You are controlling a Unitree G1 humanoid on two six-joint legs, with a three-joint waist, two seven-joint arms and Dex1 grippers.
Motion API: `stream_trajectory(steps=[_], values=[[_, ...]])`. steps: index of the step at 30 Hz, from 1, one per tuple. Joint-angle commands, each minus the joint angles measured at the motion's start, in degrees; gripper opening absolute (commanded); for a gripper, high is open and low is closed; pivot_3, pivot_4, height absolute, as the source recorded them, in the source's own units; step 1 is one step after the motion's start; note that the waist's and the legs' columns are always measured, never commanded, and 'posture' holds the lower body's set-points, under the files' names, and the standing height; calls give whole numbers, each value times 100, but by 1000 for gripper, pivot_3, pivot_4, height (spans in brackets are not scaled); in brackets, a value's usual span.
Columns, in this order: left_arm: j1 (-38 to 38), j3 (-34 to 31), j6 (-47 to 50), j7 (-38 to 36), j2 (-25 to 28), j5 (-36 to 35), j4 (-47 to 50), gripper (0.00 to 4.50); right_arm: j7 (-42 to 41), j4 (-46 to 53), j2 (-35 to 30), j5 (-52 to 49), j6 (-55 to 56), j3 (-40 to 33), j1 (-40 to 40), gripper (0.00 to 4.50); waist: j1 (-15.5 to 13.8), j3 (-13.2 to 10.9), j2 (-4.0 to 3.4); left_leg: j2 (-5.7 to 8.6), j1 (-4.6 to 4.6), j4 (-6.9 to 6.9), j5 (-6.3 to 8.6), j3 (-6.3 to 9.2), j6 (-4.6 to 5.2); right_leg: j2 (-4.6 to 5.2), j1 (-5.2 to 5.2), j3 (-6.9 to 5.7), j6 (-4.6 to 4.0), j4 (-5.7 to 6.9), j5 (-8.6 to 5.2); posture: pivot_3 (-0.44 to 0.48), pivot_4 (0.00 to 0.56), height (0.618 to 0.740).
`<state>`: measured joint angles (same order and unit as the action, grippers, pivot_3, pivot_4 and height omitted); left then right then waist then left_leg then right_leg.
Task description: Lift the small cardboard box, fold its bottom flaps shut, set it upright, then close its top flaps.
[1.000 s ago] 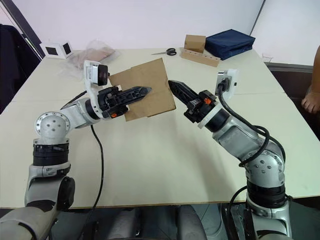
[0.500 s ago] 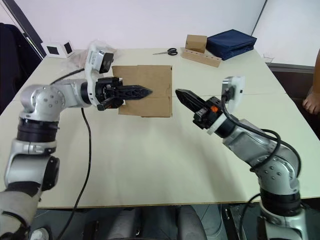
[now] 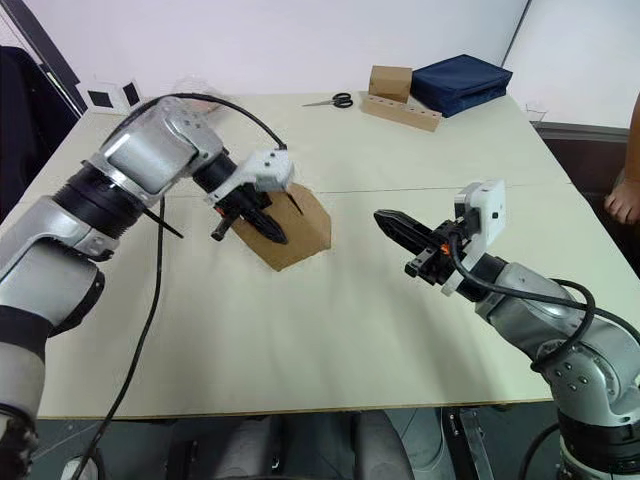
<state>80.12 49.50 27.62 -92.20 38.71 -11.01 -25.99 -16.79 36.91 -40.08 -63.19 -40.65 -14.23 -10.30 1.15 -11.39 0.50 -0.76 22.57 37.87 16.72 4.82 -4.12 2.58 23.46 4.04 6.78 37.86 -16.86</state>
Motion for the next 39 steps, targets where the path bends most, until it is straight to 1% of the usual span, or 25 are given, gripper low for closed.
stream_trajectory(steps=[1, 4, 7, 10, 11, 12, 13, 14, 17, 18, 19, 24, 27, 29, 31, 34, 39], values=[[261, 407, -672, -30, 38, 359, -7, 0, 110, 307, 158, 104, 159, -5, 19, 60, -2, -6, 3, 0, 0, 1, 0, 0, 0, 0, 0, 0, 0, 1, 0, 0, 150, 740], [301, 600, -782, -30, -57, 457, 58, 0, 200, 372, 284, 189, 160, 89, 1, 60, -2, -11, 8, 0, 1, 5, 0, 0, 0, 0, 0, 0, 0, 4, 0, 0, 150, 740], [225, 587, -819, -30, -166, 605, 196, 0, 259, 411, 375, 273, 152, 163, -34, 60, -1, -11, 7, 0, 1, 5, 0, 1, 0, 0, 0, 0, 1, 5, 0, 0, 150, 740], [268, 633, -528, -30, -250, 621, 490, 789, 283, 420, 421, 303, 153, 207, -57, 0, -3, -11, 7, 0, 2, 5, 0, 1, 0, 0, 0, -1, 1, 5, 0, 0, 150, 740], [281, 638, -477, -30, -249, 619, 539, 1149, 279, 421, 430, 312, 151, 220, -61, 0, -3, -11, 7, 0, 2, 5, 0, 1, 0, 0, -1, -1, 1, 5, 0, 0, 150, 740], [318, 641, -416, -30, -232, 606, 614, 1656, 268, 422, 435, 322, 149, 223, -55, 0, -1, -11, 7, 0, 2, 6, 0, 1, 0, 0, -1, -1, 1, 6, 0, 0, 150, 740], [343, 641, -365, -30, -219, 596, 671, 1910, 258, 423, 441, 330, 146, 222, -50, 0, -1, -11, 7, 0, 2, 6, 0, 1, 0, 0, -1, -1, 1, 6, 0, 0, 150, 740], [358, 641, -328, -30, -209, 590, 714, 2439, 252, 423, 448, 340, 143, 224, -48, 0, 7, -11, 7, 0, 1, 7, 0, 1, 0, 0, 0, -1, 1, 8, 0, 0, 150, 740], [597, 586, -52, -30, -207, 415, 861, 3553, 215, 422, 442, 349, 130, 231, -47, 0, 7, -12, 6, 0, -1, 7, 0, 1, 1, -2, 0, 0, 1, 11, 0, 0, 150, 740], [711, 560, 57, -30, -206, 332, 888, 4061, 197, 419, 432, 355, 125, 234, -45, 0, 5, -12, 6, 0, -1, 7, 0, 3, 1, -2, 0, -1, 1, 11, 0, 0, 150, 740], [783, 548, 127, -30, -203, 278, 901, 4442, 186, 417, 427, 361, 122, 236, -45, 0, 5, -12, 6, 0, 0, 7, 0, 2, 0, -2, 0, -1, 1, 11, 0, 0, 150, 740], [1232, 476, 399, -30, -147, -11, 729, 4442, 119, 354, 420, 361, 105, 231, -111, 0, 4, -12, 6, 0, -1, 9, 1, 2, 1, -1, -1, -1, 2, 11, 0, 0, 150, 740], [1484, 238, 546, -30, 86, -368, 575, 4442, 5, 227, 406, 388, 86, 273, -238, 0, 35, -14, 3, 0, -1, 10, 1, 1, 1, -2, 0, 0, 2, 13, 0, 0, 150, 740], [1497, 63, 674, -30, 258, -626, 513, 4442, -67, 120, 422, 456, 86, 313, -318, 0, 93, -16, -1, 0, -1, 9, 2, 2, 3, -3, 2, 0, 2, 13, -1, 0, 150, 740], [1362, -283, 774, -30, 309, -797, 434, 4442, -143, 22, 442, 606, 111, 394, -378, 0, 125, -16, -1, -1, -1, 9, 3, 3, 6, -3, 1, -1, 3, 13, -2, 0, 150, 740], [902, -1145, 1062, 57, 313, -931, 259, 4442, -238, -183, 540, 821, 153, 568, -525, 0, 136, -16, -2, 0, -2, 10, 3, 2, 6, -1, -1, -1, 3, 15, -2, 0, 150, 740], [-36, -2750, 1440, 853, 189, -1483, 346, 4442, -422, -482, 659, 1249, 219, 858, -709, 0, 143, -19, -4, -2, -4, 12, 4, 4, 7, -3, 2, -2, 2, 23, -4, 0, 150, 740]])
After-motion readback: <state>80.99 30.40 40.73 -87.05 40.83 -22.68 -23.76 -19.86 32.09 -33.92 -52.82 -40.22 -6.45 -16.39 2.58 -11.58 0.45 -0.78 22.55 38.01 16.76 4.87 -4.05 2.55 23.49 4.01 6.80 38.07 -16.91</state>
